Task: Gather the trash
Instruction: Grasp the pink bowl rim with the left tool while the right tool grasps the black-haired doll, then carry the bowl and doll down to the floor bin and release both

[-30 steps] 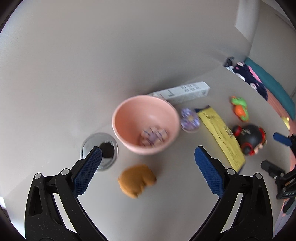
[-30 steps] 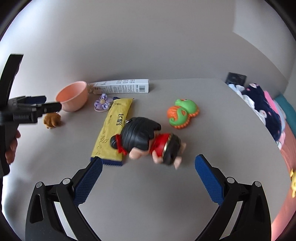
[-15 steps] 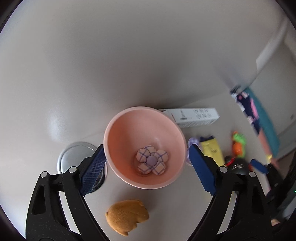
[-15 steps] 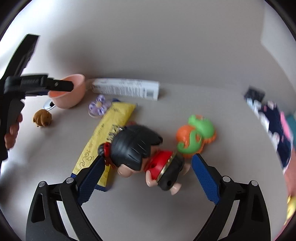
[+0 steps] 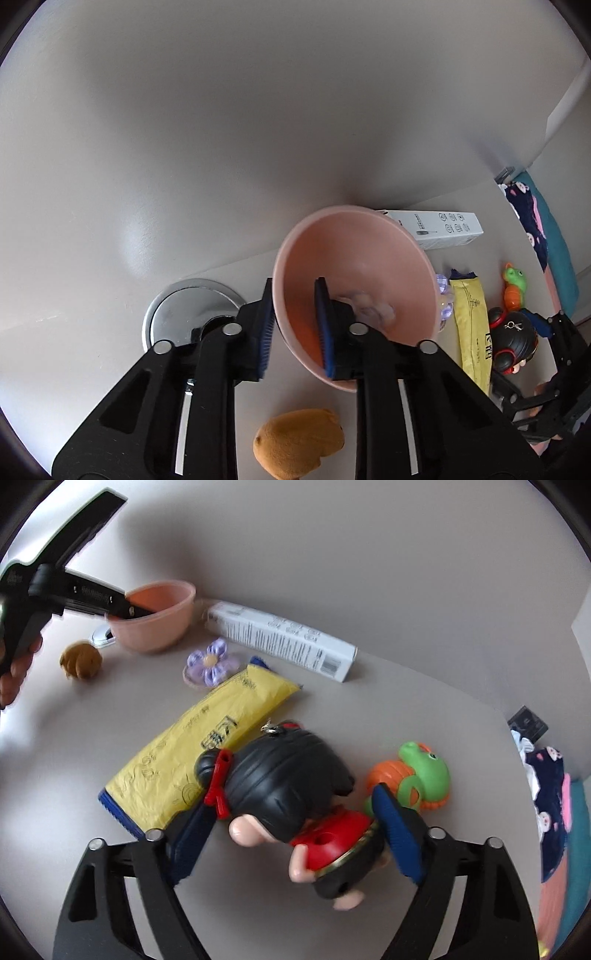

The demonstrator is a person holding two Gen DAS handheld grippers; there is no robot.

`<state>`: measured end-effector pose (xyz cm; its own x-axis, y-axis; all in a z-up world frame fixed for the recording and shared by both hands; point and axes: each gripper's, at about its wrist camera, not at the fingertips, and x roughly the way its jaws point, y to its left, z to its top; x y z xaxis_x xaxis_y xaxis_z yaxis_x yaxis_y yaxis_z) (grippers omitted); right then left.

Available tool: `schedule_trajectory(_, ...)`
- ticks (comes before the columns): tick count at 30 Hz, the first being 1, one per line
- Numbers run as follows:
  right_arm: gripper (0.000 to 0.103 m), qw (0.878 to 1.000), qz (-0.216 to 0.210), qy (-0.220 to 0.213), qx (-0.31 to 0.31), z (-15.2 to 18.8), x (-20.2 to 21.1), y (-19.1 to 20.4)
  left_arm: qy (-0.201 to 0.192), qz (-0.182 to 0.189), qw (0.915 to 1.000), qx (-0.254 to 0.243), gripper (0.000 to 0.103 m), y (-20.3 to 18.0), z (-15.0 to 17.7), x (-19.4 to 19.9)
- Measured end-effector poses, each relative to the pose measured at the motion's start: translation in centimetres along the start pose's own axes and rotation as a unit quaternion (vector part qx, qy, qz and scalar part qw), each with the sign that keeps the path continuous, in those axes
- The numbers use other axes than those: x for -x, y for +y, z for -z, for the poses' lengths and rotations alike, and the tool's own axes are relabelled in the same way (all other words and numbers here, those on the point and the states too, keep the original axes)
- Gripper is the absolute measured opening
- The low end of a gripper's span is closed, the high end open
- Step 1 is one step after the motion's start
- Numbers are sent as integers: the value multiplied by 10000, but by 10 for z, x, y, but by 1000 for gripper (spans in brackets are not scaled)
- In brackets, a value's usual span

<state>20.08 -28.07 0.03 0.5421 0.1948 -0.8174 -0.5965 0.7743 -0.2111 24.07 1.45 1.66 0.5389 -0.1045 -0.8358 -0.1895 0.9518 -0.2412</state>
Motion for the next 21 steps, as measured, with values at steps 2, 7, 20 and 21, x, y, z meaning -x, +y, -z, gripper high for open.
schedule_trajectory(2, 74, 9997, -95, 15, -237, 0, -2, -5, -49, -67, 9998, -156, 18, -3, 1, -1)
schedule_trajectory(7, 73, 9939, -64, 46, -1101, 6, 0, -15, -207, -103, 9991, -347, 16, -8, 4, 0)
schedule_trajectory(20, 58, 9631, -414, -439, -2624, 41, 52, -16, -545, 403, 9946, -783, 12, -30, 42, 53)
schedule_trajectory(21, 57, 9613, -407, -490, -2680, 44, 57, -16, -573, 445, 9936, -866, 12, -31, 49, 61)
